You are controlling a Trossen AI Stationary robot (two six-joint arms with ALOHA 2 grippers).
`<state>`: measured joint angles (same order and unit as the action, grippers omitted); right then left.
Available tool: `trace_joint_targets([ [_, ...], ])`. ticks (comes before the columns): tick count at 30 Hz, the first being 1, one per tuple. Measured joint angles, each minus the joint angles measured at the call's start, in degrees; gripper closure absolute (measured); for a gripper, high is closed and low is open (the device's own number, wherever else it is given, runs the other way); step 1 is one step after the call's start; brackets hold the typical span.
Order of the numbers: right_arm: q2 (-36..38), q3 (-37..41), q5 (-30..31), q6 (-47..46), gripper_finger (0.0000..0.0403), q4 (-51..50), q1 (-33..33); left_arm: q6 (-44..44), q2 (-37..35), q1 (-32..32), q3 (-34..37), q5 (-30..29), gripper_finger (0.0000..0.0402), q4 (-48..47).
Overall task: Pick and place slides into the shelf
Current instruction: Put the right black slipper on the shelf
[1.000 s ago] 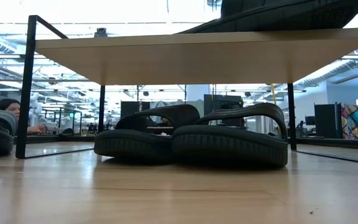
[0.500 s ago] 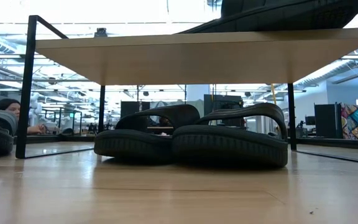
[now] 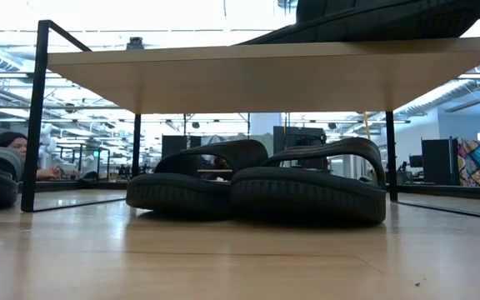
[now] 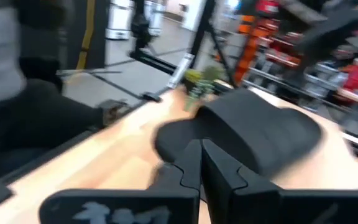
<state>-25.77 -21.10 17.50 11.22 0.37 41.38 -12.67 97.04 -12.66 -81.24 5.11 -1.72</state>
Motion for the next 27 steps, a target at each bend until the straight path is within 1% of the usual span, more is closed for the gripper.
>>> trace_joint_targets([
  [1, 1.41, 0.00, 1.85, -0.30, 0.0403, -1.21, 0.66, -1.00, 1.03, 0.72, -0.95, 2.15, 0.0074, -0.28],
  [2, 2.95, 0.02, 2.26, -0.48, 0.0403, -2.08, 1.30, -2.03, 1.97, 1.41, -1.83, 4.20, 0.0067, -0.92],
  [5, 7.27, 0.02, 1.80, 0.00, 0.0403, -4.35, 3.55, -3.75, 3.08, 2.87, -3.47, 7.41, 0.0050, -2.70],
  [9, 11.77, 0.03, 2.04, 0.89, 0.0403, -8.98, 5.63, -1.95, 2.62, 3.44, -3.70, 7.33, 0.0040, -2.82],
  [13, 15.58, 0.02, 2.13, 3.31, 0.0403, -9.20, 5.40, -1.23, 1.76, 3.42, -3.70, 6.20, 0.0039, -2.87],
  [17, 19.16, 0.02, 1.56, 5.62, 0.0403, -9.17, 3.86, -1.16, 1.32, 3.42, -3.70, 5.48, 0.0039, -3.57],
  [20, 20.98, 0.00, -1.15, 5.79, 0.0403, -11.29, 2.45, -1.11, 1.32, 3.42, -3.70, 5.38, 0.0039, -4.56],
  [24, 22.68, 0.00, -1.57, 4.70, 0.0403, -13.09, 0.56, -1.40, 1.30, 3.42, -3.68, 5.36, 0.0039, -5.31],
  [25, 23.31, 0.00, -2.48, 4.66, 0.0403, -13.95, 0.16, -1.57, 1.30, 3.42, -3.69, 5.26, 0.0039, -5.66],
  [27, 24.99, 0.00, -2.76, 3.52, 0.0403, -16.12, -0.51, -3.04, 1.30, 3.42, -3.67, 4.38, 0.0039, -6.60],
])
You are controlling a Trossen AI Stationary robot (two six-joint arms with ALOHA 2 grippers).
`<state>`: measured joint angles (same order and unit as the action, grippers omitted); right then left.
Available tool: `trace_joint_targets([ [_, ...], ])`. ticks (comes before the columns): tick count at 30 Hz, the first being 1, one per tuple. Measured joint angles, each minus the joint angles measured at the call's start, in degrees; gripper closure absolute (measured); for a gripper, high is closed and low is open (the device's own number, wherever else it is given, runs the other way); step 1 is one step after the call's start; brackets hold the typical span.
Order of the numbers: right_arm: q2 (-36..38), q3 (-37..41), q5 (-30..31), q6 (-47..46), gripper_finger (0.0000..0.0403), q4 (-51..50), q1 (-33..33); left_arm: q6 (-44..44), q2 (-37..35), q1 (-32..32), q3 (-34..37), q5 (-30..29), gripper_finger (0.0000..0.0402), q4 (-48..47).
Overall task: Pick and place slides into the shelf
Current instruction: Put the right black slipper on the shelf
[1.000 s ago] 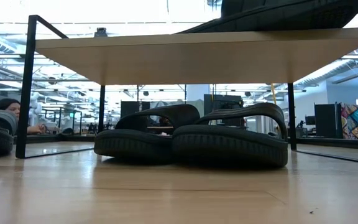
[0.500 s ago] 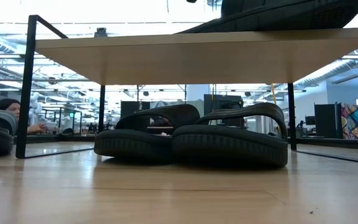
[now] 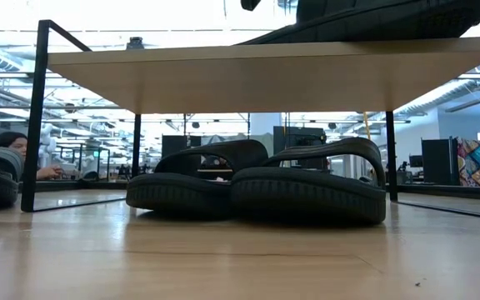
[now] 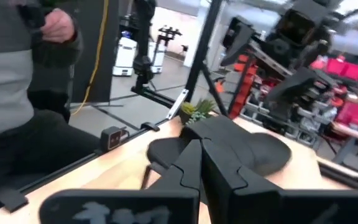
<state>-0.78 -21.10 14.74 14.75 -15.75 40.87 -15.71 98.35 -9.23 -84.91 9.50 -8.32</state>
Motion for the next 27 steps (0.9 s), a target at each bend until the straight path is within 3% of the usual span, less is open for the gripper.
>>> trace_joint_targets([
  [16, 0.16, 1.77, 3.13, -3.06, 0.0403, 1.26, -0.78, -23.80, 0.47, 0.28, 0.07, 0.82, 0.0039, -6.76],
  [27, 0.14, 1.77, 3.10, -1.88, 0.0403, 1.19, -0.77, -29.60, 5.81, 0.44, 0.25, 1.64, 0.0039, -3.62],
])
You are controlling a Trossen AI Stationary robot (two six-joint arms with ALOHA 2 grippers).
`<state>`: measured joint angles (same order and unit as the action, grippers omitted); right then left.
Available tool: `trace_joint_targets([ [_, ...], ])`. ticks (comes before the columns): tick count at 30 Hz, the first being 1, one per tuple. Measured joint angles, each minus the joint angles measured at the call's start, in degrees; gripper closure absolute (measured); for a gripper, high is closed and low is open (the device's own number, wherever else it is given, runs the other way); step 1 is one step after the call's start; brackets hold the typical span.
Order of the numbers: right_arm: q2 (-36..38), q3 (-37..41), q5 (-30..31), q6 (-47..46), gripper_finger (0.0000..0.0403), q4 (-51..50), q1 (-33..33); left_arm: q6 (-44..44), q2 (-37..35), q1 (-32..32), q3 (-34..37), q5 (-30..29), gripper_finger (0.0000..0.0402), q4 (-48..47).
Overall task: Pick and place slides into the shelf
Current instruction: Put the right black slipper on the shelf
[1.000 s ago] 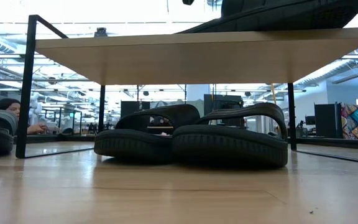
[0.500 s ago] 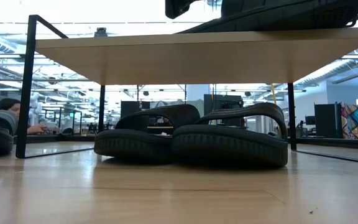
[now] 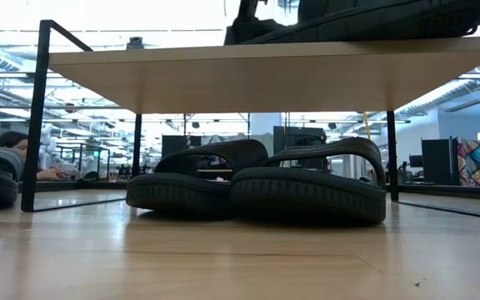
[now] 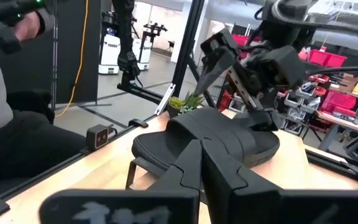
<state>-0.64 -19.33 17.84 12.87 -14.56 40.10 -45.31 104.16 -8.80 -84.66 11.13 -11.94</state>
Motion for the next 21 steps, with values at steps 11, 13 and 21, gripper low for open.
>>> trace_joint_targets([
  [11, 0.00, 0.00, -0.06, 0.48, 0.0403, -0.30, 0.00, -0.24, 0.62, 0.48, -0.17, 1.33, 0.0039, 6.55],
  [13, 0.00, 0.00, -0.06, 0.48, 0.0403, -0.32, 0.00, 0.17, 0.62, 0.55, -0.17, 1.37, 0.0039, 6.34],
  [21, 0.00, 0.00, -0.08, 0.32, 0.0403, -0.32, 0.00, 0.39, 1.73, 0.46, -0.16, 0.57, 0.0039, 6.08],
])
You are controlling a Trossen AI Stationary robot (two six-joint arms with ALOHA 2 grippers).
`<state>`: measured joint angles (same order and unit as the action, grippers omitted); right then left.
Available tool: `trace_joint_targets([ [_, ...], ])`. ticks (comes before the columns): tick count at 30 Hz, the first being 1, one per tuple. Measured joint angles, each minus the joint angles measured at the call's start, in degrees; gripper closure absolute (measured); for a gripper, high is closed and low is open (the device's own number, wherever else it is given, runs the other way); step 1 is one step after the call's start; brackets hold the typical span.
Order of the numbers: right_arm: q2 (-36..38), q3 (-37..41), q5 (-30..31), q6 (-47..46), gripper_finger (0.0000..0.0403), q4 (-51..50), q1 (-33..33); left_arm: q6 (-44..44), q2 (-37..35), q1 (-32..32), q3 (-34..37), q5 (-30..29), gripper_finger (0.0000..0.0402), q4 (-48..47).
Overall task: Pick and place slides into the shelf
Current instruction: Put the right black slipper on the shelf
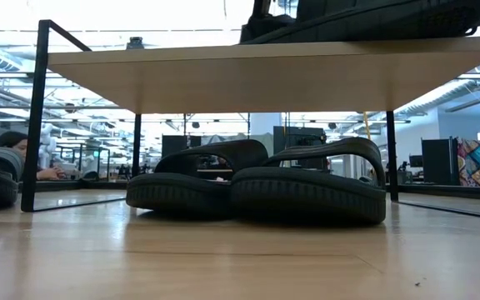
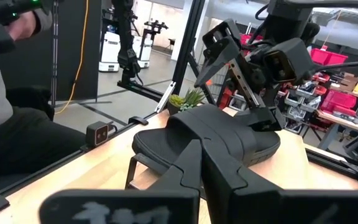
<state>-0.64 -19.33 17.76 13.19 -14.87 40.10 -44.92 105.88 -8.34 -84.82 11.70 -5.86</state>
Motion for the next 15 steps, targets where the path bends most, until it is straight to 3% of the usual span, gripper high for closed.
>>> trace_joint_targets([
  [15, -0.02, 0.90, 0.04, 0.50, 0.0403, 0.19, 0.00, 2.98, 2.65, -0.04, -0.02, 0.78, 0.0042, 3.38],
])
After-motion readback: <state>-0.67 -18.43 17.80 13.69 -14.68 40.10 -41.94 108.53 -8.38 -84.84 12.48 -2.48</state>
